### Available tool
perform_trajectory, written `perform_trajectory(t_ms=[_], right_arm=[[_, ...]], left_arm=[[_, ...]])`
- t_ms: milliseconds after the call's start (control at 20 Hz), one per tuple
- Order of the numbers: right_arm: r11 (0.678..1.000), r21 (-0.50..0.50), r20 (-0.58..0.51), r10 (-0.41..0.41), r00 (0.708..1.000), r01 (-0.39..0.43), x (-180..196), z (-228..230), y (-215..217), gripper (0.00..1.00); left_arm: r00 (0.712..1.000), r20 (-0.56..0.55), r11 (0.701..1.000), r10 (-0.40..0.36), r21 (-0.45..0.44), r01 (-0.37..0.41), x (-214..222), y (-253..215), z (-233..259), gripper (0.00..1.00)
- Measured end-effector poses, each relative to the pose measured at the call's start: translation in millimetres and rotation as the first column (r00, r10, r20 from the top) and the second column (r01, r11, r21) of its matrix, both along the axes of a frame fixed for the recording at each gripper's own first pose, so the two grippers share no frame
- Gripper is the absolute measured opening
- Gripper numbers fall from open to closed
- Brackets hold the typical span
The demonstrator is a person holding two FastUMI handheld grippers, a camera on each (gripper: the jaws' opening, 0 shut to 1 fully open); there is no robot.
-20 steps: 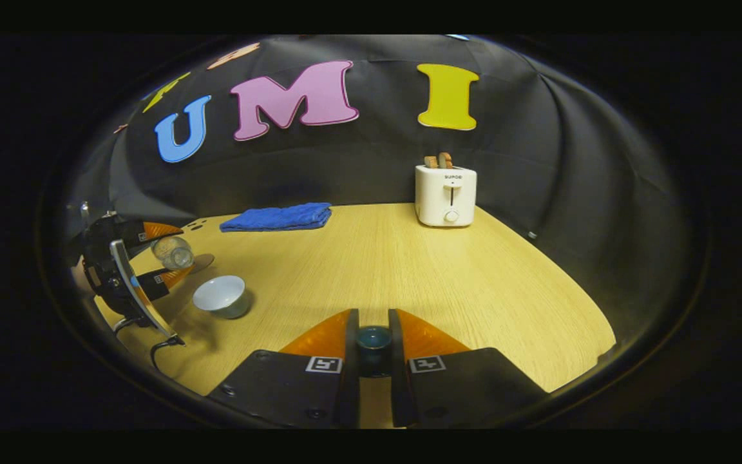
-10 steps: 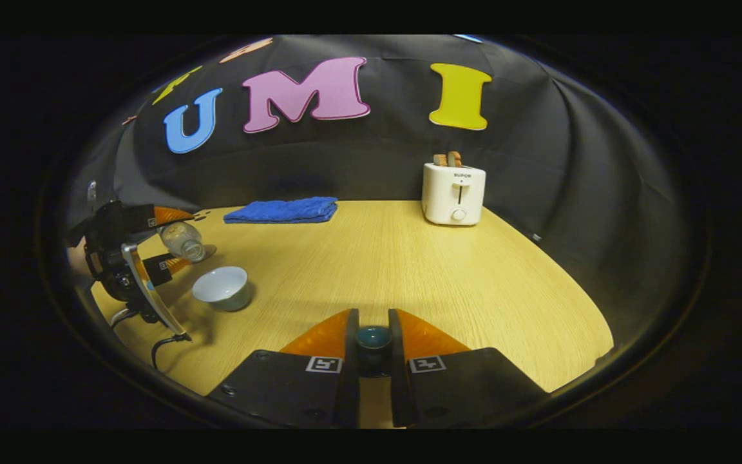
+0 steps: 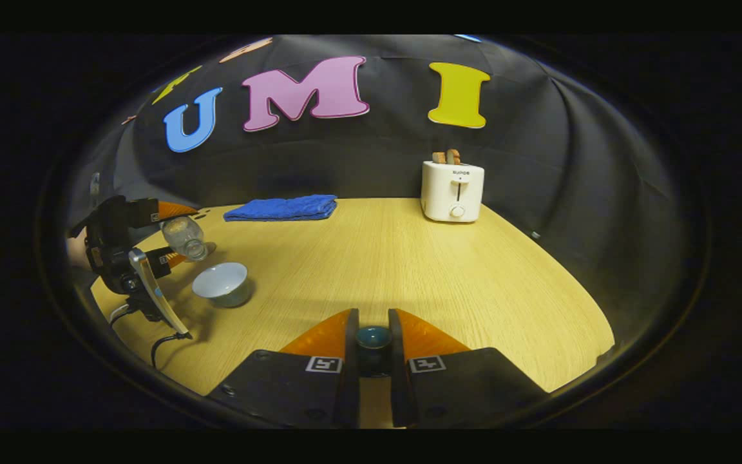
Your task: Open the teacup lid with one hand, grasp the water bottle and pour water into the teacup with the other hand; after pouring, place the water bottle on the coaster and then close the teacup lid.
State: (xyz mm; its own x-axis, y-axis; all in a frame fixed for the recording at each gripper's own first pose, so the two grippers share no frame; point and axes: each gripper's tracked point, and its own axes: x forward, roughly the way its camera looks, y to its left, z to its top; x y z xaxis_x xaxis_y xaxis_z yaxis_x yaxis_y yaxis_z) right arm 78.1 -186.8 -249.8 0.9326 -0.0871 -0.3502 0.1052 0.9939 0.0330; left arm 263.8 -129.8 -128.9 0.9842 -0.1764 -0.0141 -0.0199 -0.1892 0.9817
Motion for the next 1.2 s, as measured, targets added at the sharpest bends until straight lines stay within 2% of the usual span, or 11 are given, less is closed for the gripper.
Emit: perform_trajectory(t_ms=[350, 450, 550, 900, 1200], right_arm=[[0.999, 0.009, -0.01, 0.031, 0.999, -0.031, -10.1, -4.7, 13.6, 0.28], [0.999, 0.015, -0.013, 0.038, 0.999, -0.038, -12.4, -6.4, 16.0, 0.18], [0.999, 0.02, -0.012, 0.042, 0.999, -0.042, -11.6, -5.6, 18.0, 0.25], [0.999, 0.022, -0.003, 0.041, 0.999, -0.041, -13.3, -2.0, 16.9, 0.23], [0.999, 0.036, -0.012, 0.036, 0.999, -0.035, -20.7, -6.3, 16.5, 0.23]], left_arm=[[1.0, -0.002, 0.999, 0.005, 0.051, -0.005, 5.3, 4.2, -2.2, 0.74], [1.0, -0.005, 0.997, 0.003, 0.072, -0.002, 8.2, 2.6, -3.1, 0.73], [1.0, 0.002, 0.996, -0.004, 0.091, 0.004, 6.5, 1.4, -2.0, 0.73], [0.999, 0.019, 0.988, -0.049, 0.15, 0.046, 12.6, -6.9, 7.6, 0.73], [0.996, 0.026, 0.969, -0.09, 0.233, 0.082, 15.8, -13.1, 10.2, 0.75]])
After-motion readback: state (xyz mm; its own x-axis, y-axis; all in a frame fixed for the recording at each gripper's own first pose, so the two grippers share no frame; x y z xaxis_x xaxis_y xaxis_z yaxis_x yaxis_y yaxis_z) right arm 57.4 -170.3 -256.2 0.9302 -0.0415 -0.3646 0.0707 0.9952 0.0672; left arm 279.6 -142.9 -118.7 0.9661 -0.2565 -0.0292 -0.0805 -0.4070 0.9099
